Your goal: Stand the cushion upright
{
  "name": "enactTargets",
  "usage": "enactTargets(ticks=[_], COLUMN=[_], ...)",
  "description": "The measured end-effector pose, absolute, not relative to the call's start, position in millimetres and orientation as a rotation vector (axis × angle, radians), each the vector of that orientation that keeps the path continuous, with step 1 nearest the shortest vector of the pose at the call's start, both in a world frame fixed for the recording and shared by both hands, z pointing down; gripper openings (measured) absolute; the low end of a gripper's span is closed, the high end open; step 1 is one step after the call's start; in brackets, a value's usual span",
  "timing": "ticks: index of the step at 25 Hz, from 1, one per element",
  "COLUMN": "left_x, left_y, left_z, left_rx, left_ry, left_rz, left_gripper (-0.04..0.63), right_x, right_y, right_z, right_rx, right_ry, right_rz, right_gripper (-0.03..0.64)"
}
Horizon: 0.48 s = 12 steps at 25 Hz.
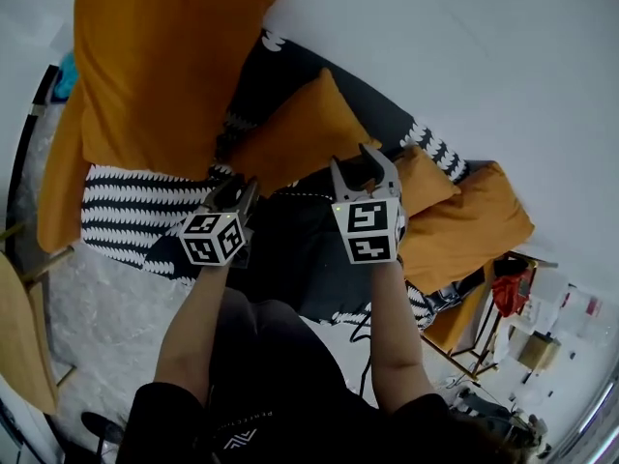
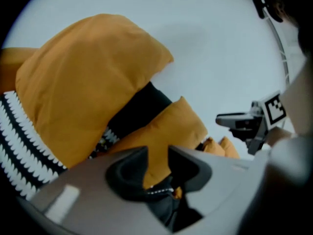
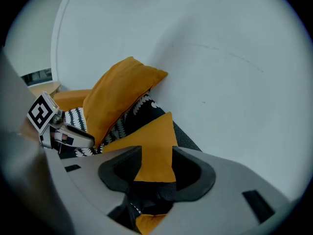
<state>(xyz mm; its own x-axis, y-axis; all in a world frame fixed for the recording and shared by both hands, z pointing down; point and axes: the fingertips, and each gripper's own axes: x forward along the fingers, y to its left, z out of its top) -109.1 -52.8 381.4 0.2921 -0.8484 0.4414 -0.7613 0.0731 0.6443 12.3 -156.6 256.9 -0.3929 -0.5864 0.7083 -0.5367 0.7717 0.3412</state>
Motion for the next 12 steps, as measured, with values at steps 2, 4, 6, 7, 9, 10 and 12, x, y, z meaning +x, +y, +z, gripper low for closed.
enactTargets(ticks=[2,4,6,7,9,10,12], left_x=[-110,-112,-117,-120,-124,-125,-127], left_y=[-52,-53,-55,-55,-54,-52,-48], left_z=[367,353,338,330,316,309,297], left_rx=[1.719,1.741,1.765,1.778,1.794,1.798,1.807], left_ry=[-1.479,-1.48,-1.484,-1.486,-1.489,-1.491,-1.495], left_rz=[-0.134,-0.139,-0.138,-0.135,-0.13,-0.127,-0.117], left_gripper=[0.115,0.089,0.067,0.063,0.056,0.046,0.029], right_x=[15,15,13,12,13,14,18], right_y=[-150,-145,-142,-141,-137,-135,-130], right_z=[250,242,234,230,221,218,211], right_rx=[0.872,0.908,0.946,0.967,1.008,1.028,1.066], right_ry=[-2.087,-2.099,-2.113,-2.12,-2.135,-2.142,-2.155], right_rz=[-0.041,-0.019,-0.009,-0.003,0.02,0.036,0.068], right_gripper=[0.181,0.166,0.15,0.141,0.118,0.107,0.083])
